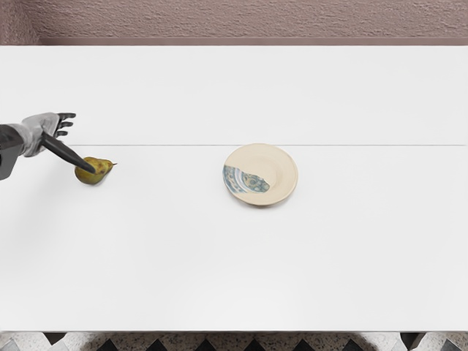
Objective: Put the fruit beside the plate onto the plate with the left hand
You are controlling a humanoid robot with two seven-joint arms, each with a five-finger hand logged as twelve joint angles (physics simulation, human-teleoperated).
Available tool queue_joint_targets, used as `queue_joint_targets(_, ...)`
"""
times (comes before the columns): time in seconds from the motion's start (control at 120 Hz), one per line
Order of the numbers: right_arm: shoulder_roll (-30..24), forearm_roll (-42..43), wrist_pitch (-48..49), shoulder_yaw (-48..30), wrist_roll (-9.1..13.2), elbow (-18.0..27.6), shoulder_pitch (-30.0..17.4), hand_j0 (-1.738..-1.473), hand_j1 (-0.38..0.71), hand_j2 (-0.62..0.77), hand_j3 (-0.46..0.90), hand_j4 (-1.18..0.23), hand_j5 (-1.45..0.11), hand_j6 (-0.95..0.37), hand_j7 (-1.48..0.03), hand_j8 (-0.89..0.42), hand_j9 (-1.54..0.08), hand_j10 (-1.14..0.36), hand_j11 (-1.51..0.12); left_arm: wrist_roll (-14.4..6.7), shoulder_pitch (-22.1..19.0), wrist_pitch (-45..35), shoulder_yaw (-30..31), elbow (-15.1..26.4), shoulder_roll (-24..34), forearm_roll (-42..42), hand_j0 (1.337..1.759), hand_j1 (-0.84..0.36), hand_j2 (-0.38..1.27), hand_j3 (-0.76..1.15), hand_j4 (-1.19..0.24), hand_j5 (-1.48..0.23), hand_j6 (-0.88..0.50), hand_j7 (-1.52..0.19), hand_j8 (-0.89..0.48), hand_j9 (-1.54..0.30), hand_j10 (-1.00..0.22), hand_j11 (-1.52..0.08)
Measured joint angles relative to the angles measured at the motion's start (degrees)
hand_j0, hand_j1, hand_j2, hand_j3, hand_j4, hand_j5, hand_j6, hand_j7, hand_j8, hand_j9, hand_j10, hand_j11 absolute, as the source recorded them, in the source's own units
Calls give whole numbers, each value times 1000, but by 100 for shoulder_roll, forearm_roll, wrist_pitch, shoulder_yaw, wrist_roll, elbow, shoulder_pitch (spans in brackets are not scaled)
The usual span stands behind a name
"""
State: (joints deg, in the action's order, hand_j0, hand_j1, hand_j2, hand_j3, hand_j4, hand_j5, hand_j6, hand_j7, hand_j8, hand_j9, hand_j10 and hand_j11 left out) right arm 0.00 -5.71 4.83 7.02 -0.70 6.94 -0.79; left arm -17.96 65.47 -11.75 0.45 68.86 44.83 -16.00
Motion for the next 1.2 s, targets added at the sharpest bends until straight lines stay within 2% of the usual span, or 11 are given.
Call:
queue_joint_targets(0.408,0,0,0,0,0,0,0,-1658,-349,0,0,0,0,-1,0,0,0,0,0,-259,101,-184,257,3,-360,-74,1658,247,18,0,-87,-112,-88,-112,-88,-112,-87,-112)
queue_joint_targets(0.633,0,0,-2,0,0,0,0,-1658,-349,0,0,0,0,-1,0,0,0,0,0,-304,184,-187,353,5,-360,-76,1658,91,44,0,-217,-281,-217,-281,-218,-281,-217,-281)
queue_joint_targets(0.817,0,0,0,0,0,0,0,-1658,-349,0,0,0,0,-1,0,0,0,0,0,-326,346,-341,485,10,-375,-80,1658,8,58,0,-286,-371,-287,-371,-287,-371,-286,-371)
queue_joint_targets(0.967,0,0,0,0,0,0,0,-1658,-349,0,0,0,0,-1,0,0,0,0,0,-332,387,-479,628,46,-452,-82,1658,-25,64,0,-314,-407,-314,-407,-314,-407,-314,-407)
queue_joint_targets(1.2,0,0,0,0,0,0,0,-1658,-349,0,0,0,0,-1,0,0,0,0,0,-466,422,-511,765,224,-448,-84,1658,-46,67,0,-331,-429,-331,-429,-331,-429,-331,-429)
